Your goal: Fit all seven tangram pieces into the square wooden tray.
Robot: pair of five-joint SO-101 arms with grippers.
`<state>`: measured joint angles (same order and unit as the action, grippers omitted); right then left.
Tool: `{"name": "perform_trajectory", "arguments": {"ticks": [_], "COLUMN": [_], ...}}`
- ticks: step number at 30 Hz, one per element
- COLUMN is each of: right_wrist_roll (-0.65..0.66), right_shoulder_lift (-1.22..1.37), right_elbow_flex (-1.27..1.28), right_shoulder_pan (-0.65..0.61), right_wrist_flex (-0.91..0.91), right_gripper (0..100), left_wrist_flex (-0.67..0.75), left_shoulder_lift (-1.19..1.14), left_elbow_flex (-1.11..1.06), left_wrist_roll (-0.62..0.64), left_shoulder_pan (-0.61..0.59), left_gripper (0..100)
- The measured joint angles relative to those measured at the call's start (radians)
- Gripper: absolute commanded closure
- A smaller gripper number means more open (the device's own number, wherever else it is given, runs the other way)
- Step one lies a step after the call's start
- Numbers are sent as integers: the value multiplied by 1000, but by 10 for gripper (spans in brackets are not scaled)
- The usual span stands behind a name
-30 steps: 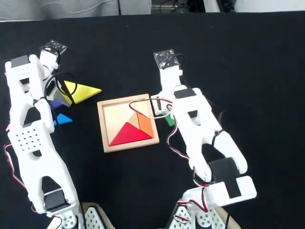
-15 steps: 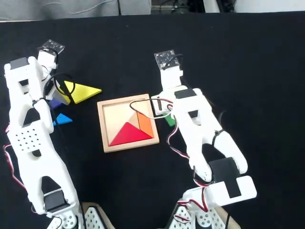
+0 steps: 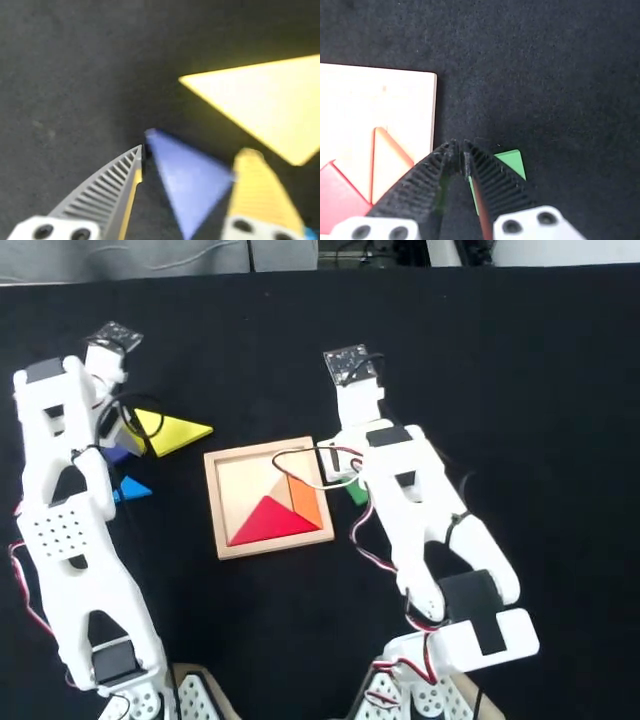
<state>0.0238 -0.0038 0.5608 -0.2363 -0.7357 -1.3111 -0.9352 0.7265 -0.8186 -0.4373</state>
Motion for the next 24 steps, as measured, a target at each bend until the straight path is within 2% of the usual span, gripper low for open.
{"name": "perform_trajectory", "arguments": {"ticks": [8, 13, 15, 17, 20, 24], "right_wrist_roll": [0, 0, 0, 0, 0, 0], "right_shoulder_lift": [0, 0, 0, 0, 0, 0], "right_elbow_flex": [0, 0, 0, 0, 0, 0], "right_shoulder_pan": [0, 0, 0, 0, 0, 0], "right_wrist_flex": [0, 0, 0, 0, 0, 0], "right_gripper": [986, 986, 986, 986, 985, 985], "left_wrist_flex": [-123, -347, -408, -427, -439, -439], "left_shoulder_lift": [-5, -21, -25, -25, -25, -26], "left_elbow_flex": [35, 215, 328, 437, 500, 497], "left_wrist_roll": [3, 34, 54, 54, -43, -173], "left_shoulder_pan": [14, 15, 21, 23, 5, -37], "left_gripper": [870, 869, 842, 762, 635, 647]}}
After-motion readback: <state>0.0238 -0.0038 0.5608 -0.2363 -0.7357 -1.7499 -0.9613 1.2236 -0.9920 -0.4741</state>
